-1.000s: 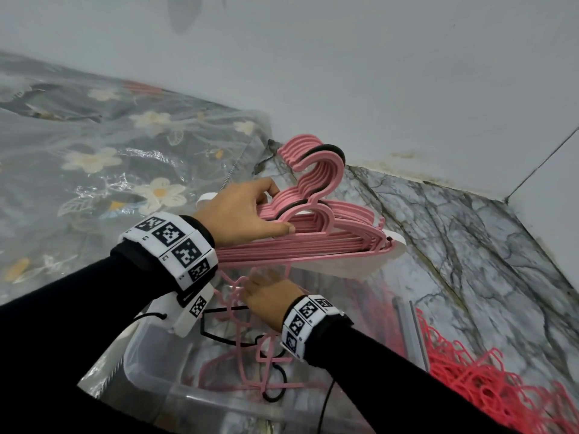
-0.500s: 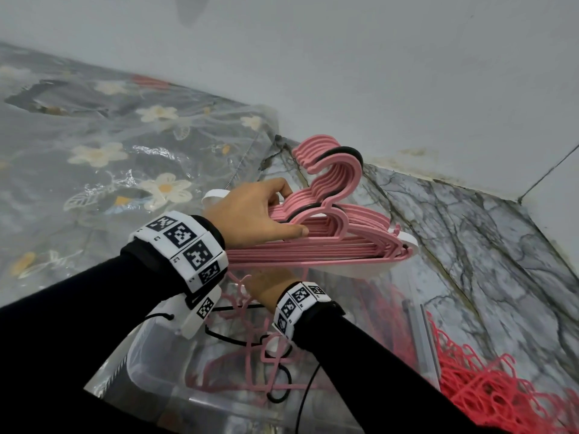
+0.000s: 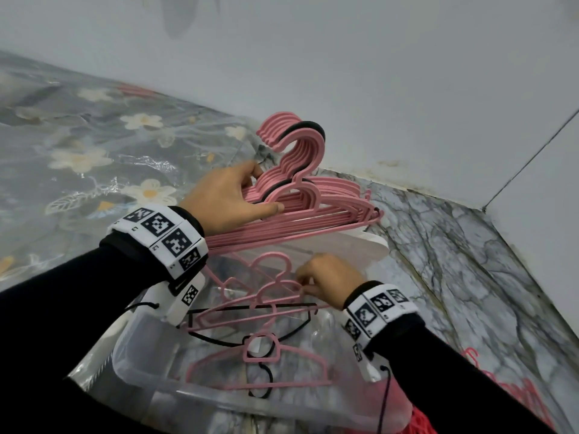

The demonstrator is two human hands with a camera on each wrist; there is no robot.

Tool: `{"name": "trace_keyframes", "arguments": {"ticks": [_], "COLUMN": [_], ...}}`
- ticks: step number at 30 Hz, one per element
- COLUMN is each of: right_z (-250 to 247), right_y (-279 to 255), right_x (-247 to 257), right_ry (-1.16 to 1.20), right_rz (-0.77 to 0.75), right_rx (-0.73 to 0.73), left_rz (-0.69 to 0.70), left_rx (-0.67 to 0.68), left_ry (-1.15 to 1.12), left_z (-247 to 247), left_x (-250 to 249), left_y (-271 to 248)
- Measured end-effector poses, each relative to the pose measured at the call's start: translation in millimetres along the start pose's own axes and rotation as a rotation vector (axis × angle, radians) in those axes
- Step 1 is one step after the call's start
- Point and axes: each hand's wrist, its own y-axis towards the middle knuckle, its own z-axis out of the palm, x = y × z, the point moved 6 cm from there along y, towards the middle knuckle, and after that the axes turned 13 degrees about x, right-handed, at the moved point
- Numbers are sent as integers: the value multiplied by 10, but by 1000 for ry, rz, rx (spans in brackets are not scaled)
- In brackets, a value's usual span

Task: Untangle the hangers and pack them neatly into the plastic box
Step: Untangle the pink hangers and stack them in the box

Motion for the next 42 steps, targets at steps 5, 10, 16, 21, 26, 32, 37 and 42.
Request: {"name": "trace_keyframes", "arguments": {"ticks": [5,10,16,21,26,32,37,42], "right_z": [-316,-511,-693,-734,-733,-782,-798,-561], "right_y": [-367,-614,-755,-722,-612,-558,-547,-383], "right_x": [-118,-226,-288,-255,-206,-185,-279,-341], "right_ry": [185,182,130,69,63,94,108,-94], "right_rz": [-54,-56,-5,35,61,77,97,157], "right_rx": [-184,-379,-553,-585,-546,-579,-574,-360], "left_rz": [-15,-35,-28,-41,-83,-103,-91,-97], "left_rx": [58,93,132,165,190,226,236,276], "left_ry": [5,34,18,-5,19,53,57,5], "left_z": [48,163,264,307,340,359,369,440], "left_x": [12,8,-31,33,91,91,115,138], "left_y": [-46,-30,-21,-25,-46,-26,-38,-56]}}
